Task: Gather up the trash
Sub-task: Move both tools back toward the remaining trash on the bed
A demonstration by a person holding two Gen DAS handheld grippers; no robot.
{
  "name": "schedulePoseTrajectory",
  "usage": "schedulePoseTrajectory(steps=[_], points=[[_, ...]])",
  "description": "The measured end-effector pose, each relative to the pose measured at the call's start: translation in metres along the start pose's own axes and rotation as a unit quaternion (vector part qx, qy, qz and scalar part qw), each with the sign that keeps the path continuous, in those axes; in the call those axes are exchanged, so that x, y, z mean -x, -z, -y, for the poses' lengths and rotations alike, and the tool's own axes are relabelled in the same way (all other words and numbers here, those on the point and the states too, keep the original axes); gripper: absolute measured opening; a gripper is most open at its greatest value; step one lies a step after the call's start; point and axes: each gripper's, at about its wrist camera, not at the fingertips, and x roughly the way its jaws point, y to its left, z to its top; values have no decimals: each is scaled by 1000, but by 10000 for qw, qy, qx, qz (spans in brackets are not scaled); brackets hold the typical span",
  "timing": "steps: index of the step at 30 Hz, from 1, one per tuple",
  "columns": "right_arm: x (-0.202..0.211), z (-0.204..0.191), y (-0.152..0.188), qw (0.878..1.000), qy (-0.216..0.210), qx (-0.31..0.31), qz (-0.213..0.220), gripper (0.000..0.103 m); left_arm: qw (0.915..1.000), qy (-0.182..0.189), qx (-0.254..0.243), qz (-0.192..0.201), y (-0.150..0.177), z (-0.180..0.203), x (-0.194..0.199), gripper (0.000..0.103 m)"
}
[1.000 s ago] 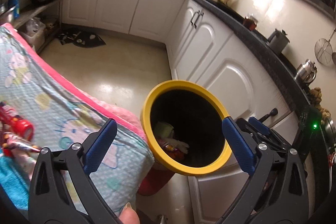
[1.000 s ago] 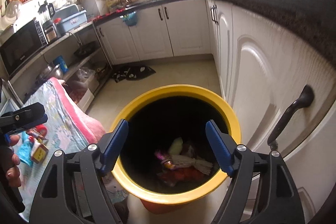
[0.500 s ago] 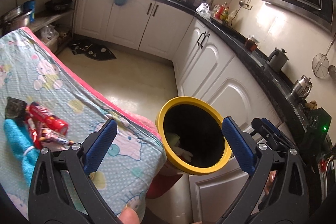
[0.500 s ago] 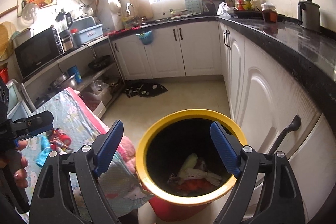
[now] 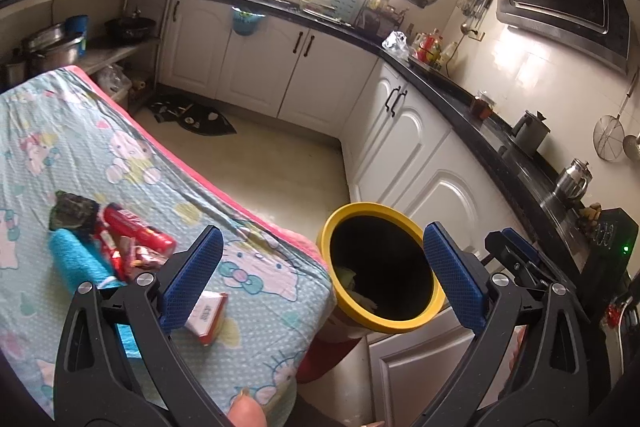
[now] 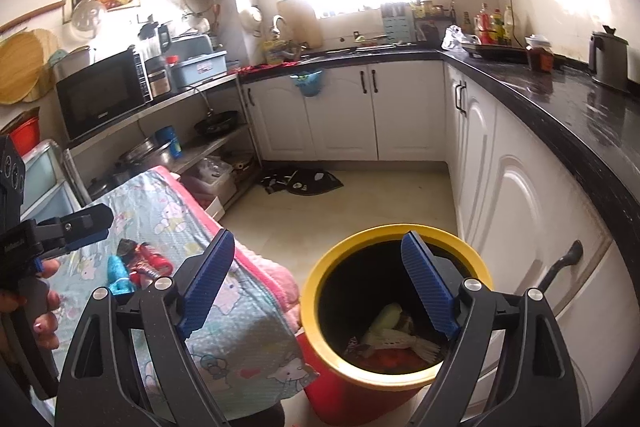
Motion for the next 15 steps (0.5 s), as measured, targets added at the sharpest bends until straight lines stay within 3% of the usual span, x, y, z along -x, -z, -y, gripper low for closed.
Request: schedulePoseTrajectory(steps=[15], points=[[5,-41,3,9990,-343,283,-42,83,9988,-243,281,328,0,-34,39,92]])
